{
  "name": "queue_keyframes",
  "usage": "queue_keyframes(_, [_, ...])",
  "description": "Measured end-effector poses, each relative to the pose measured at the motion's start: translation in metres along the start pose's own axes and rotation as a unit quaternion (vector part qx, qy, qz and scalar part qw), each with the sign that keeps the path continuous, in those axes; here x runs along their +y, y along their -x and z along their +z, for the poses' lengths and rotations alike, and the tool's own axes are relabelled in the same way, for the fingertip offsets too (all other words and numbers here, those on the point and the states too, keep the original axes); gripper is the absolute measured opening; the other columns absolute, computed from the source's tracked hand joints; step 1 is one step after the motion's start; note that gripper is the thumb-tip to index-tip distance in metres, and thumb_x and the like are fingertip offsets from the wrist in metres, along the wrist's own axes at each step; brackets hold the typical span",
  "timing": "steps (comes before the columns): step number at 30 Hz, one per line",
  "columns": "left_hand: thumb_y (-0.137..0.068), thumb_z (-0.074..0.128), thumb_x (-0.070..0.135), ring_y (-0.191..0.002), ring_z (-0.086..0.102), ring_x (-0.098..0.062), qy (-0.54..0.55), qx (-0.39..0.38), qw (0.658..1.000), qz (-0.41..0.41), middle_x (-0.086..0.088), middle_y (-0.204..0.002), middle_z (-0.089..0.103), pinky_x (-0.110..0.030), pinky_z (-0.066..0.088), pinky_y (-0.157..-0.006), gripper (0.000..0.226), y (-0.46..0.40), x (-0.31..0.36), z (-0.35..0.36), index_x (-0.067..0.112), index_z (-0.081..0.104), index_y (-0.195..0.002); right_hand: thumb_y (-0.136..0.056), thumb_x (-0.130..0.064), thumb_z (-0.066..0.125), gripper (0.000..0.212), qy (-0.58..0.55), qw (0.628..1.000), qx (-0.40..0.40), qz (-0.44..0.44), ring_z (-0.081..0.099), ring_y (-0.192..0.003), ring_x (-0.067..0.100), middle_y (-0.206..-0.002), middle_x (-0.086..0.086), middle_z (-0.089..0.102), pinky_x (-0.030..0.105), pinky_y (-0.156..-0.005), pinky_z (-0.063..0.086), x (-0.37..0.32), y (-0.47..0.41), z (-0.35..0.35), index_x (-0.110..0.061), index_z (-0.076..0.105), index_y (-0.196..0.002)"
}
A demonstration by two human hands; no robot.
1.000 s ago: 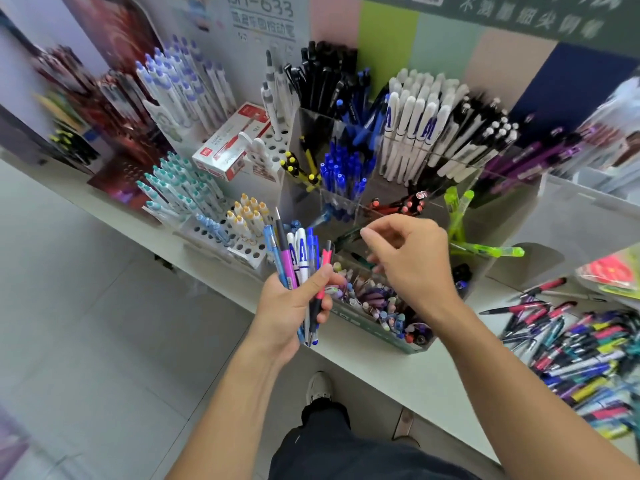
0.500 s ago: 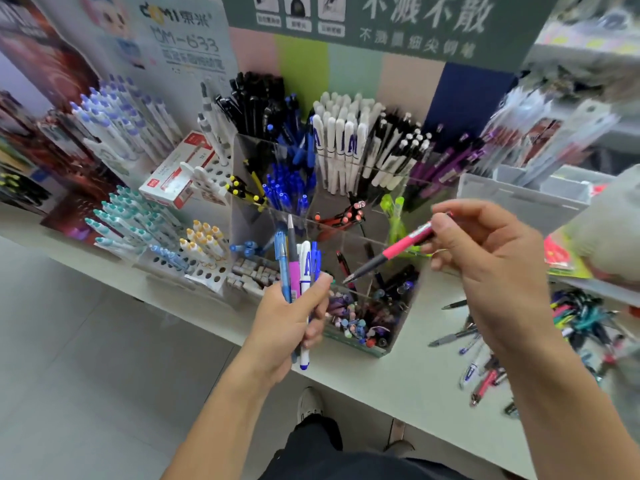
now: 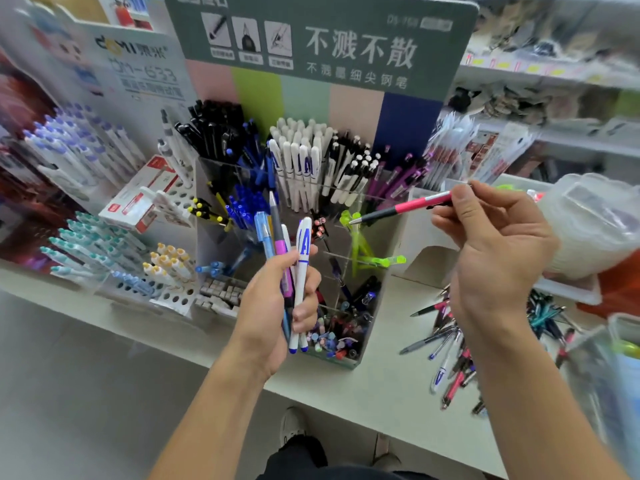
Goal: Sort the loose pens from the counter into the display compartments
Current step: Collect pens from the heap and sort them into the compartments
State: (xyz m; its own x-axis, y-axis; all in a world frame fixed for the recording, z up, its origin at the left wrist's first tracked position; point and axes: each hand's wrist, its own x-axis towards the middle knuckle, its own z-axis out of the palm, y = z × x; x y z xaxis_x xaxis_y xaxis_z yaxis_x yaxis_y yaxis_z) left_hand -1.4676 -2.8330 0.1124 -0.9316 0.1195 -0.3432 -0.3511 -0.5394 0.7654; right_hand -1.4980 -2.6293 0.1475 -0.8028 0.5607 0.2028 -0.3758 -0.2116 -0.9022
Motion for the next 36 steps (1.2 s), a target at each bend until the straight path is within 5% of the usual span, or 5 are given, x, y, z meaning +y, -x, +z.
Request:
queue_keyframes(11, [-0.102,0.051,0.024,-0.035,0.027,-0.007,-0.023,0.124,0.989,0.083,-0.001,-0.058,0.040,-0.019,0.021,-0.033,0.036,0.004,0.004,-0.036,0.010,0.048,-0.070,-0.088,0.001,0.071,0.009,0.033,0.997,-0.053,0.044,0.070,-0.062,0.020,-0.074,0.004,0.074,0.027,-0.063,0.059,0.020,0.040,0.012,-0.006,0.071,-0.094])
queue_keyframes(21, [-0.098,0.056,0.024,-0.041,0.030,-0.005,-0.011,0.175,0.981,0.083,0.000,-0.068,0.049,-0.016,0.026,-0.036,0.023,0.019,-0.001,-0.099,0.011,0.047,-0.082,-0.089,-0.009,0.077,0.009,0.267,0.947,-0.181,-0.003,0.073,-0.071,0.015,-0.077,-0.006,0.073,0.039,-0.065,0.062,0.060,0.068,0.036,-0.012,0.068,-0.089])
queue_keyframes(27, [-0.094,0.062,0.024,-0.043,0.041,-0.008,-0.049,0.137,0.989,0.010,-0.004,-0.071,0.061,-0.018,0.033,-0.038,0.022,0.013,-0.018,-0.092,0.004,0.054,-0.095,-0.086,-0.013,0.080,0.008,0.467,0.829,-0.275,-0.140,0.066,-0.066,0.015,-0.073,-0.001,0.071,0.036,-0.062,0.056,0.083,0.060,0.028,-0.009,0.074,-0.085])
queue_keyframes(31, [-0.084,0.069,0.028,-0.048,0.047,-0.009,-0.077,0.117,0.990,-0.001,-0.004,-0.075,0.069,-0.018,0.037,-0.039,0.042,0.007,-0.016,-0.079,-0.007,0.060,-0.105,-0.090,-0.006,0.067,0.007,0.566,0.725,-0.384,-0.082,0.066,-0.078,0.031,-0.083,0.012,0.073,0.044,-0.072,0.057,0.108,0.059,0.040,-0.004,0.073,-0.088])
queue_keyframes(36, [-0.087,0.069,0.020,-0.052,0.053,-0.009,-0.086,0.081,0.993,-0.004,-0.018,-0.099,0.075,-0.017,0.040,-0.041,0.036,0.005,-0.011,-0.074,-0.007,0.065,-0.111,-0.093,-0.008,0.070,0.009,0.420,0.845,-0.329,0.030,0.072,-0.075,0.014,-0.083,0.001,0.076,0.027,-0.072,0.058,0.081,0.062,0.040,-0.012,0.077,-0.097])
